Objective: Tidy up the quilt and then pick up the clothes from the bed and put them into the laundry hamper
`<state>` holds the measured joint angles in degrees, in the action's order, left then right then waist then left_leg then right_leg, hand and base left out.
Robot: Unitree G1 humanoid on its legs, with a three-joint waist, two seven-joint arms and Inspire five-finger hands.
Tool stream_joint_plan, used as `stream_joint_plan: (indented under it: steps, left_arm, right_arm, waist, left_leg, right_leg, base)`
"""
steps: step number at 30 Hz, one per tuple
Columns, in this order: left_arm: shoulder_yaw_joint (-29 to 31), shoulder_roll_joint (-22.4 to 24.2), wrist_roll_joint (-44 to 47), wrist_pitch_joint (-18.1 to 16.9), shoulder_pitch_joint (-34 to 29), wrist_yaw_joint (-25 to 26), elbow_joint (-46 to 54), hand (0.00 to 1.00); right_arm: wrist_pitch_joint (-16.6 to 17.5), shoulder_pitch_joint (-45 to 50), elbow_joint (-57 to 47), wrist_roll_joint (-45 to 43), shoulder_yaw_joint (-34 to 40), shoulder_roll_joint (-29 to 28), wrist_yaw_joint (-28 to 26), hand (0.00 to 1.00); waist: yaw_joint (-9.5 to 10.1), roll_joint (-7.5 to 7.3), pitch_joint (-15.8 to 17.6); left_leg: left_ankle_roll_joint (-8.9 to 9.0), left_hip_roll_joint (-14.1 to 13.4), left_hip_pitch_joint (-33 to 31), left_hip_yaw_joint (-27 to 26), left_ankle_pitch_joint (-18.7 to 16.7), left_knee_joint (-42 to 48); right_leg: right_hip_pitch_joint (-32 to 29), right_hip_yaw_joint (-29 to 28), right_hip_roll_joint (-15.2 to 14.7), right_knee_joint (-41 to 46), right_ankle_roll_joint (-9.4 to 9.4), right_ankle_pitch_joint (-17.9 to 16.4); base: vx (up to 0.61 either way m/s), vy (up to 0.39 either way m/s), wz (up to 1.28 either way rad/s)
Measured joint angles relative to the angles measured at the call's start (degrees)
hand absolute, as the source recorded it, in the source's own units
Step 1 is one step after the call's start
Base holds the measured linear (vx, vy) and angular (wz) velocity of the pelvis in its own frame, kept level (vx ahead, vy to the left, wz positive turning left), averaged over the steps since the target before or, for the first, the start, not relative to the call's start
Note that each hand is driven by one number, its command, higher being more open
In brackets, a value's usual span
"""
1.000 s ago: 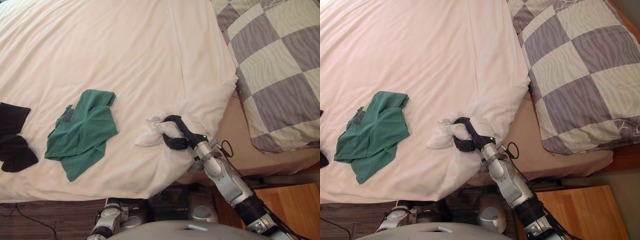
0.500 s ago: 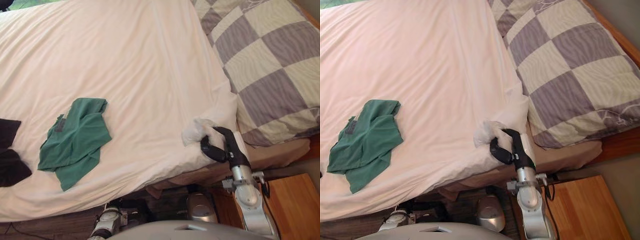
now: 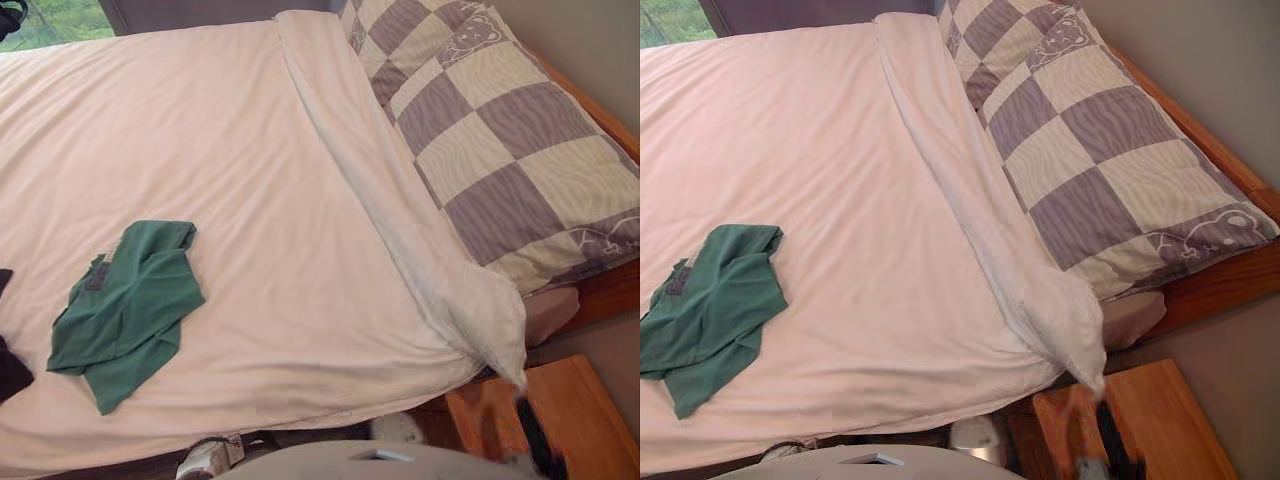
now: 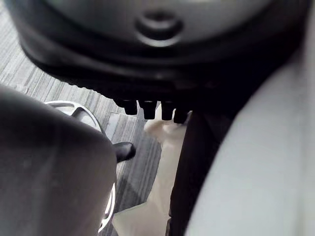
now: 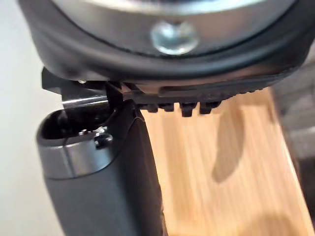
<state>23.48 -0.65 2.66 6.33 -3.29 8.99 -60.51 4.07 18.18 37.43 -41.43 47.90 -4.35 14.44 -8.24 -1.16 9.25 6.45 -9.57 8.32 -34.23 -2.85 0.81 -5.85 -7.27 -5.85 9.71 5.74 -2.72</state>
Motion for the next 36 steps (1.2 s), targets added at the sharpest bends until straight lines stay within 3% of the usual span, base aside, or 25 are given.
stream_joint_plan:
  steps: [7,8,12,14,18,21,26,31,36]
  left_arm:
    - [2.24,0.69,0.37,-0.20,-1.60,0.83,0.49,1.00]
    - [2.25,0.71,1.32,-0.20,-1.82,0.88,0.49,1.00]
    - [2.07,1.04,1.38,-1.12,-2.67,0.87,0.79,1.00]
    - [1.76,1.36,1.37,-1.16,-3.28,0.80,2.35,1.00]
    - [1.63,1.58,1.36,-1.28,-3.57,0.71,3.19,1.00]
    - [0.56,1.54,1.28,-1.28,-3.53,0.61,3.75,1.00]
    - [-2.01,1.27,0.89,-1.93,-3.53,0.59,4.20,1.00]
    - [-4.74,1.20,-0.82,-2.52,-3.07,0.55,4.14,1.00]
    - [-6.99,0.74,-0.82,-2.62,-2.62,0.48,3.74,1.00]
  right_arm:
    - [-2.38,3.47,-1.37,3.07,6.85,0.16,4.86,1.00]
    - [-3.25,3.50,-5.20,4.83,6.24,0.15,5.63,0.00]
    - [-3.93,3.69,-28.69,11.60,1.90,0.68,8.38,0.00]
    - [-2.55,3.02,-39.74,13.18,-0.95,3.63,8.75,0.00]
    - [3.79,-1.89,-54.51,14.17,-6.83,6.27,8.48,0.00]
    - [7.13,-5.12,-60.49,14.14,-13.12,4.42,6.69,0.00]
    - [8.09,-7.77,-62.99,14.05,-23.08,0.49,3.64,0.00]
    - [8.21,-8.50,-62.00,14.05,-25.93,0.61,2.17,0.00]
    - [8.24,-6.94,-48.87,13.92,-30.09,0.98,0.42,0.00]
  waist:
    - [-1.08,-0.34,-1.21]
    - [-1.32,-0.51,-1.41]
    - [-1.36,-0.36,-1.50]
    - [-1.24,-0.34,-1.56]
    - [-1.03,0.08,-1.80]
    - [-0.13,0.17,-1.82]
    - [0.70,0.45,-1.80]
    - [1.66,1.38,-1.39]
    - [1.66,2.05,-0.58]
  left_leg:
    - [-0.03,0.03,0.13,-0.10,-0.43,-0.29]
    - [-0.03,0.16,0.20,-0.11,-0.64,-0.40]
    - [-0.19,1.00,0.25,-1.18,-0.64,-0.99]
    - [-0.24,1.05,0.00,-1.93,-0.47,-0.89]
    - [0.10,0.73,-0.55,-2.06,-0.27,0.02]
    - [0.11,0.76,-0.86,-1.71,-0.27,0.06]
    - [0.01,1.47,-1.82,0.16,-0.21,0.00]
    - [-0.64,2.87,-1.92,1.60,0.28,-1.00]
    - [-0.78,3.62,-1.90,1.73,0.38,-1.39]
  right_leg:
    - [-0.34,1.58,-0.47,1.12,0.18,-0.75]
    - [-0.27,1.58,-0.64,1.10,0.24,-0.72]
    - [-0.73,1.65,-1.29,0.92,0.74,-0.66]
    - [-1.00,1.71,-1.59,0.66,1.35,0.09]
    - [-1.04,1.87,-1.62,0.05,2.03,0.92]
    - [-1.06,2.23,-2.02,-0.02,2.11,0.97]
    - [-0.58,3.61,-3.05,-0.65,2.40,1.13]
    - [0.14,4.55,-4.20,-1.44,2.86,1.41]
    - [0.33,4.64,-4.90,-2.02,3.14,1.65]
  base:
    - [0.01,-0.009,-0.01]
    - [0.00,0.000,0.00]
    - [0.00,0.000,0.00]
    - [0.00,0.000,0.00]
    - [0.02,-0.005,0.00]
    - [0.02,-0.013,0.06]
    - [0.00,-0.004,0.17]
    - [0.01,0.015,0.17]
    - [0.00,0.005,0.02]
